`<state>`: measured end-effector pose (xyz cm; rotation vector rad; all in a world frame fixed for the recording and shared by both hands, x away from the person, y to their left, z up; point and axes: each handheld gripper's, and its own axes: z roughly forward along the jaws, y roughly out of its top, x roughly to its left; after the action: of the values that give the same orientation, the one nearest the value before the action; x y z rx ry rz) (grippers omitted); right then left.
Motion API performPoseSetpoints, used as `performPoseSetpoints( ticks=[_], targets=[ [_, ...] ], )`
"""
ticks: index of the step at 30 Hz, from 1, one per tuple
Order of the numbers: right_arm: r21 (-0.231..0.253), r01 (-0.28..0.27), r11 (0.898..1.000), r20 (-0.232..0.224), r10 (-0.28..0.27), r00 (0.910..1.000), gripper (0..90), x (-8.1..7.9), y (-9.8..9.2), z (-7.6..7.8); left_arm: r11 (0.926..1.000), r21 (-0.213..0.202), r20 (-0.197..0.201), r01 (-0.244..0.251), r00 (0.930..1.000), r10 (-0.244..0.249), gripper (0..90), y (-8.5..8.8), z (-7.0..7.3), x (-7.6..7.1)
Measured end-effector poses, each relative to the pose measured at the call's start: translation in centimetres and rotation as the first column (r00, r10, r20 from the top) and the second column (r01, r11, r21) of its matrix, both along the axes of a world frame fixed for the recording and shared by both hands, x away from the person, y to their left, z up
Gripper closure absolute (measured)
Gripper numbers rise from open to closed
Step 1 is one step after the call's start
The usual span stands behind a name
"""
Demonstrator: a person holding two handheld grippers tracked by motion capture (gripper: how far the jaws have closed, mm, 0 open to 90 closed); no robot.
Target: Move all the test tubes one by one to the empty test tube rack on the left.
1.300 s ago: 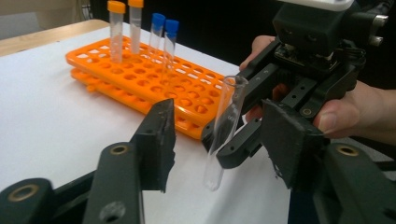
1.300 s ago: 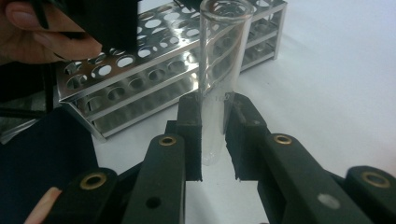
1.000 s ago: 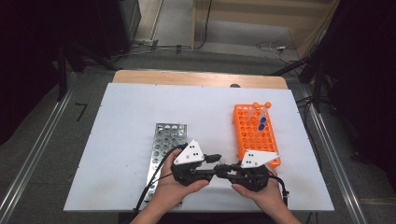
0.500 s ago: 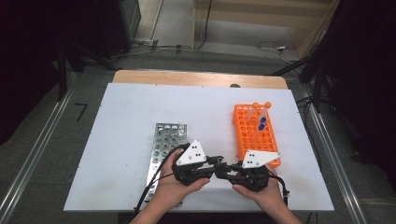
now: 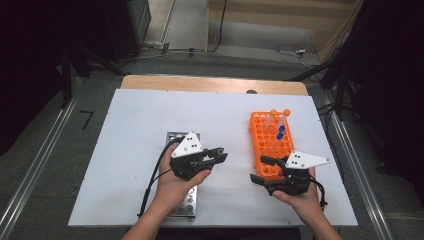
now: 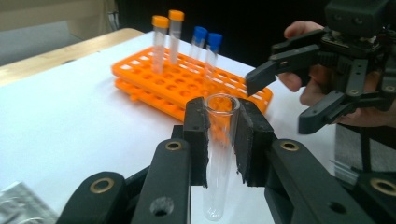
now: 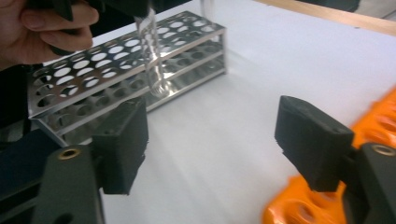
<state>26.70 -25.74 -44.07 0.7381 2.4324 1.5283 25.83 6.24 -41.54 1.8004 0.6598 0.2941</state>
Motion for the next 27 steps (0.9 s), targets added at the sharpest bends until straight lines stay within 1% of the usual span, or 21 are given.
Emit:
performPoseSetpoints(
  ticks=[1,2,4,5,8,9,10,12,14,20,24,27],
  targets=[
    [0.000,0.012,1.000,-0.003,-0.012,0.9999,17.2,0.1,-0.4,0.0,0.9999,-0.007,0.003,-0.015,0.9999,0.015,76.4,0.4,0.0,0.4],
    [0.000,0.021,1.000,-0.001,-0.021,0.9998,14.7,0.3,-0.7,-0.1,0.9999,-0.007,0.003,-0.015,0.9999,0.015,76.4,0.4,0.0,0.4],
    [0.009,0.036,0.999,-0.007,-0.036,0.9993,9.7,0.6,-1.4,-0.1,0.9993,-0.008,0.003,-0.035,0.9994,0.035,76.4,1.1,0.1,1.1],
    [0.011,0.046,0.999,-0.007,-0.046,0.9989,7.4,0.7,-1.8,-0.1,0.9993,-0.008,0.003,-0.035,0.9994,0.035,76.5,1.1,0.1,1.1],
    [0.024,0.062,0.998,-0.010,-0.062,0.9980,1.7,1.0,-2.6,-0.1,0.9978,-0.015,0.008,-0.065,0.9978,0.065,76.5,1.9,0.3,1.7],
    [0.024,0.062,0.998,-0.010,-0.062,0.9980,1.7,1.0,-2.6,-0.1,0.9970,-0.018,0.008,-0.075,0.9971,0.075,76.5,2.2,0.4,1.8],
    [0.024,0.062,0.998,-0.011,-0.062,0.9980,0.0,1.2,-3.1,-0.1,0.9962,-0.018,0.010,-0.085,0.9963,0.085,76.5,2.4,0.5,2.0],
    [0.025,0.066,0.998,-0.013,-0.066,0.9978,0.0,1.2,-3.4,-0.1,0.9945,-0.016,0.015,-0.103,0.9945,0.103,76.5,3.0,0.6,2.3],
    [0.021,0.084,0.996,-0.009,-0.084,0.9964,0.0,1.4,-4.0,-0.2,0.9926,-0.018,0.019,-0.120,0.9925,0.120,76.5,3.6,0.6,2.6],
    [0.022,0.116,0.993,-0.012,-0.116,0.9932,0.0,1.6,-4.8,-0.2,0.9842,-0.026,0.022,-0.175,0.9842,0.176,76.5,4.8,0.4,3.4],
    [0.017,0.123,0.992,-0.011,-0.123,0.9924,0.0,1.7,-5.1,-0.3,0.9749,-0.016,0.036,-0.222,0.9743,0.222,76.5,5.2,0.3,3.7],
    [0.018,0.126,0.992,-0.014,-0.126,0.9919,0.0,1.7,-5.2,-0.3,0.9697,-0.022,0.049,-0.243,0.9685,0.244,76.5,5.4,0.2,3.8]
  ],
)
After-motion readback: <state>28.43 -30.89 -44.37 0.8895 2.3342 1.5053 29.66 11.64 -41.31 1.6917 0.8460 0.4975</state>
